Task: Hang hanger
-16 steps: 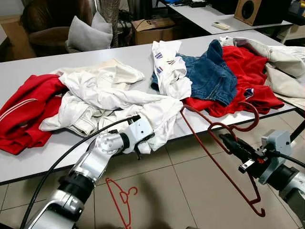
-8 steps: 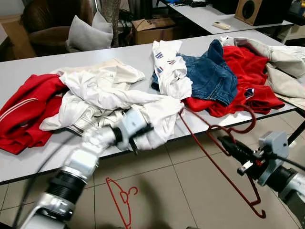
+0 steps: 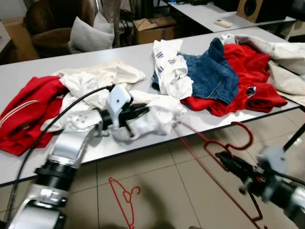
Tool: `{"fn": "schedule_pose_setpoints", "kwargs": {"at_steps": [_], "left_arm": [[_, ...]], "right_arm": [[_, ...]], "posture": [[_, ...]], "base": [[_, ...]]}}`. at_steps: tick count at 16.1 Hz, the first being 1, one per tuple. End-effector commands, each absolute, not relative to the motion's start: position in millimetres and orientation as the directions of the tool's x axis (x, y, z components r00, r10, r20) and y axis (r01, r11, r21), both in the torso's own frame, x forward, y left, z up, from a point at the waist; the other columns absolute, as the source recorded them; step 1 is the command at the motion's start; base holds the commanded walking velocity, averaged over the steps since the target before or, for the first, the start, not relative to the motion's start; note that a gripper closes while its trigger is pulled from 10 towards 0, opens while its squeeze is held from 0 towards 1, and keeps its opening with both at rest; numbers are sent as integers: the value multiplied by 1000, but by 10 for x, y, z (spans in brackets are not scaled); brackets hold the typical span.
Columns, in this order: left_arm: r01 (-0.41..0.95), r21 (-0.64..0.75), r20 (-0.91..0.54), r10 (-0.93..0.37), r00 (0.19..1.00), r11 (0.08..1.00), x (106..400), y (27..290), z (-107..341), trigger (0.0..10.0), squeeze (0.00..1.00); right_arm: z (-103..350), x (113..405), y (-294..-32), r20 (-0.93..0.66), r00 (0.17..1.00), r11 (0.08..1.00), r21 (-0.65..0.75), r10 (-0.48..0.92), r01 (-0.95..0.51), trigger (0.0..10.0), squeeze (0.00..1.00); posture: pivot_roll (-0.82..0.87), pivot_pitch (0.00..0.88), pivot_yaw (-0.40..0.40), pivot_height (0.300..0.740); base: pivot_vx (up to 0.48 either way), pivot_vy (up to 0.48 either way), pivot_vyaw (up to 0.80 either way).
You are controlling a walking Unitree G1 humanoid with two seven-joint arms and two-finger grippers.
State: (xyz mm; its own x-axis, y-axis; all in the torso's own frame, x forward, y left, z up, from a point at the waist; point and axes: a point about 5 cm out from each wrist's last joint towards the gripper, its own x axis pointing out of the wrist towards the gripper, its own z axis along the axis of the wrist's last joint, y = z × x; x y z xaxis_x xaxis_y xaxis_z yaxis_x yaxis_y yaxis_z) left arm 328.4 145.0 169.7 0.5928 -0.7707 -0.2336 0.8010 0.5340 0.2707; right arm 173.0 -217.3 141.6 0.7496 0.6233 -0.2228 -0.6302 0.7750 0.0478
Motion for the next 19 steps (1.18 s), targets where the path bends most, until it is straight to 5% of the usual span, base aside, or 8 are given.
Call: {"fn": "schedule_pose_setpoints", "kwargs": {"at_steps": [1,4,9,19], "left_arm": [[807,318,-279,-764,581,497,3276,1441,1670,0,0],[819,326,-309,-766,564,471,3254,1416,1647,0,0],[848,376,-329,-802,498,373,3179,1343,1680,0,0],[845,414,-334,-808,486,338,3157,1284,1727,0,0]], "right_arm": [[1620,1651,-2151,-152,702,715,67,696,-696,10000,0],[1714,1439,-2190,-182,588,613,133,788,-779,10000,0],[1654,1659,-2346,-203,706,733,120,678,-670,10000,0],[1448,2008,-2193,-130,672,675,299,729,-674,10000,0]], "posture": [[-262,0,87,710],[-270,0,85,710],[-263,0,70,710],[-247,0,56,710]], "base": [[0,0,0],[0,0,0],[0,0,0],[0,0,0]]}}
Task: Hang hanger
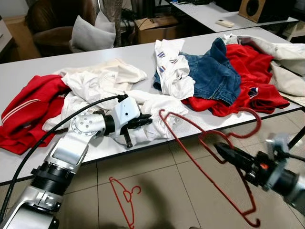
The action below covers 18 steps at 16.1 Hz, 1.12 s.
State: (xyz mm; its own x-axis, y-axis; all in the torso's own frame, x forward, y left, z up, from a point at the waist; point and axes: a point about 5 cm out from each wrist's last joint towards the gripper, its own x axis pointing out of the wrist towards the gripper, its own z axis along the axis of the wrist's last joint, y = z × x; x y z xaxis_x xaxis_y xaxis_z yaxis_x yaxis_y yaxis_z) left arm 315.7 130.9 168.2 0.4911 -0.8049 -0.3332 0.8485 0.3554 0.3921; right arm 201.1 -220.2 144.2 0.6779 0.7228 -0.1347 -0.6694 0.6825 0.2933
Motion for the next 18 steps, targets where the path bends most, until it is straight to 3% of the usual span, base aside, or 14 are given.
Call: {"fn": "schedule_pose_setpoints", "kwargs": {"at_steps": [1,4,7,13,16,18], "left_arm": [[844,416,-331,-808,488,339,3157,1282,1728,0,0],[779,457,-322,-736,596,430,3254,1369,1718,0,0],[749,469,-296,-717,632,467,3301,1383,1751,0,0],[884,390,-351,-846,401,258,3069,1166,1686,0,0],[900,379,-387,-847,365,215,3019,1165,1637,0,0],[880,411,-414,-812,412,237,3043,1259,1619,0,0]], "right_arm": [[1445,2019,-2179,-124,663,663,314,738,-680,10000,0],[1450,1960,-2177,-138,631,636,323,764,-701,10000,0],[1452,1912,-2197,-142,622,629,327,770,-705,10000,0],[1362,2059,-2117,-137,633,637,333,762,-695,10000,0],[1302,2118,-2106,-135,645,644,358,752,-676,10000,0],[1277,2137,-2123,-123,675,662,384,728,-644,10000,0]], "posture": [[-237,0,45,710],[-232,0,36,710],[-233,0,37,710],[-224,0,39,710],[-216,0,31,710],[-210,0,25,710]], "base": [[0,0,0],[0,0,0],[0,0,0],[0,0,0],[0,0,0],[0,0,0]]}}
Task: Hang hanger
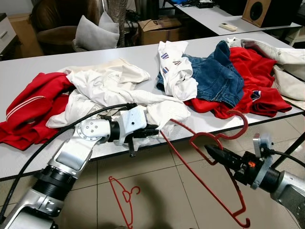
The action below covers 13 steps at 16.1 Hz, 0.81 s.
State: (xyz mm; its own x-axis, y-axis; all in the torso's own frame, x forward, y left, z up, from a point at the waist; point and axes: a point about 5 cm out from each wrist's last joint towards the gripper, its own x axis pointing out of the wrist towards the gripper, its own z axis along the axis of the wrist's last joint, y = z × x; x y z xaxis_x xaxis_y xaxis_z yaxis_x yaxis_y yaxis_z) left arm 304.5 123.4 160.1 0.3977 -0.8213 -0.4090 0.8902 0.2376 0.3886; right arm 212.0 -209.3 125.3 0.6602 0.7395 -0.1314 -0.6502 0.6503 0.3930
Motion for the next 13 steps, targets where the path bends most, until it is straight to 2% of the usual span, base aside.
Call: {"fn": "schedule_pose_setpoints", "kwargs": {"at_steps": [1,2,3,4,6,9,13], "left_arm": [[873,420,-417,-802,429,249,3053,1296,1619,0,0],[873,420,-417,-801,430,249,3053,1305,1620,0,0],[875,418,-414,-806,423,245,3036,1325,1633,0,0],[877,415,-409,-811,417,242,3028,1326,1638,0,0],[883,408,-394,-827,401,234,3007,1321,1655,0,0],[851,394,-240,-855,459,347,3060,1364,1898,0,0],[835,464,-298,-836,462,296,3059,1424,1934,0,0]], "right_arm": [[1262,2150,-2142,-123,697,677,405,707,-615,10000,0],[1249,2161,-2154,-130,708,687,412,695,-599,10000,0],[1159,2269,-2205,-157,774,739,461,613,-492,10000,0],[1134,2317,-2201,-154,793,744,487,590,-458,10000,0],[1110,2414,-2087,-124,795,702,562,594,-437,10000,0],[1012,2481,-1936,-143,784,654,651,604,-386,10000,0],[1269,2656,-1771,53,800,510,745,597,-430,10000,0]], "posture": [[-210,0,26,710],[-210,0,27,710],[-212,0,35,710],[-212,0,39,710],[-210,0,40,710],[-196,0,34,710],[-180,0,44,710]], "base": [[0,0,0],[0,0,0],[0,0,0],[0,0,0],[0,0,0],[0,0,0],[0,0,0]]}}
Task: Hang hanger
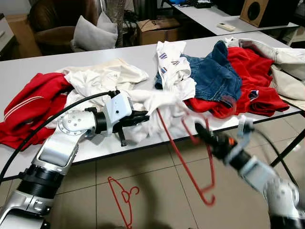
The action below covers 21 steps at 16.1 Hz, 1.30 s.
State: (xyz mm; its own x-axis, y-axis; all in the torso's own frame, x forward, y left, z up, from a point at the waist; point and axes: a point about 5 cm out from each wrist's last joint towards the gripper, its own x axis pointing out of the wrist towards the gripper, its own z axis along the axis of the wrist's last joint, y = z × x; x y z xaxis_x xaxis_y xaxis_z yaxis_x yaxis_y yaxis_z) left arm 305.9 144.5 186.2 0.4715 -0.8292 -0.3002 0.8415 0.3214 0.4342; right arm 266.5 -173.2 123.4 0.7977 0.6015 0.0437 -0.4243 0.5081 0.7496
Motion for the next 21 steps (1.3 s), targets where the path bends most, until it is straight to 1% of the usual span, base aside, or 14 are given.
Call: {"fn": "schedule_pose_setpoints", "kwargs": {"at_steps": [1,2,3,5,6,7,8,10,12,13,15,18,19,21], "left_arm": [[832,486,-308,-839,448,266,3047,1378,1955,0,0],[831,490,-306,-841,445,261,3044,1356,1959,0,0],[825,506,-300,-845,442,252,3043,1302,1974,0,0],[816,519,-287,-848,446,254,3049,1261,1988,0,0],[817,519,-289,-848,444,251,3040,1257,1989,0,0],[818,524,-325,-832,449,237,3030,1295,1943,0,0],[822,534,-397,-798,453,201,3015,1375,1831,0,0],[848,497,-454,-777,435,184,2959,1457,1690,0,0],[840,505,-462,-761,456,198,2964,1475,1657,0,0],[832,511,-446,-760,472,217,2979,1472,1678,0,0],[803,531,-387,-765,515,273,3024,1460,1786,0,0],[768,577,-340,-772,536,279,3041,1419,1946,0,0],[763,594,-357,-767,534,254,3053,1392,1999,0,0],[777,575,-369,-767,524,254,3016,1353,1935,0,0]], "right_arm": [[1298,2704,-1678,74,801,463,783,594,-415,10000,0],[1278,2721,-1644,61,806,454,800,589,-392,10000,0],[1200,2756,-1567,9,820,429,849,573,-309,10000,0],[1114,2775,-1512,-41,836,409,885,547,-223,10000,0],[1108,2771,-1493,-42,844,381,904,534,-196,10000,0],[1136,2762,-1474,-21,860,331,927,510,-174,10000,0],[1183,2765,-1482,1,881,294,942,473,-159,10000,0],[1251,2838,-1526,4,919,250,962,395,-112,10000,0],[1289,2783,-1379,-37,873,343,927,486,-152,10000,0],[1273,2740,-1328,-82,843,419,890,532,-178,10000,0],[1268,2595,-1271,-146,784,521,817,603,-248,10000,0],[1327,2538,-1368,-178,792,574,780,584,-247,10000,0],[1383,2527,-1386,-166,802,600,752,574,-273,10000,0],[1435,2491,-1405,-118,815,572,768,568,-288,10000,0]], "posture": [[-175,0,45,710],[-175,0,45,710],[-170,0,45,710],[-156,0,44,710],[-147,0,44,710],[-142,0,43,710],[-140,0,44,710],[-138,0,48,710],[-132,0,42,710],[-132,0,42,710],[-128,0,33,710],[-131,0,41,710],[-136,0,46,710],[-138,0,41,710]], "base": [[0,0,0],[0,0,0],[0,0,0],[0,0,0],[0,0,0],[0,0,0],[0,0,0],[0,0,0],[0,0,0],[0,0,0],[0,0,0],[0,0,0],[0,0,0],[0,0,0]]}}
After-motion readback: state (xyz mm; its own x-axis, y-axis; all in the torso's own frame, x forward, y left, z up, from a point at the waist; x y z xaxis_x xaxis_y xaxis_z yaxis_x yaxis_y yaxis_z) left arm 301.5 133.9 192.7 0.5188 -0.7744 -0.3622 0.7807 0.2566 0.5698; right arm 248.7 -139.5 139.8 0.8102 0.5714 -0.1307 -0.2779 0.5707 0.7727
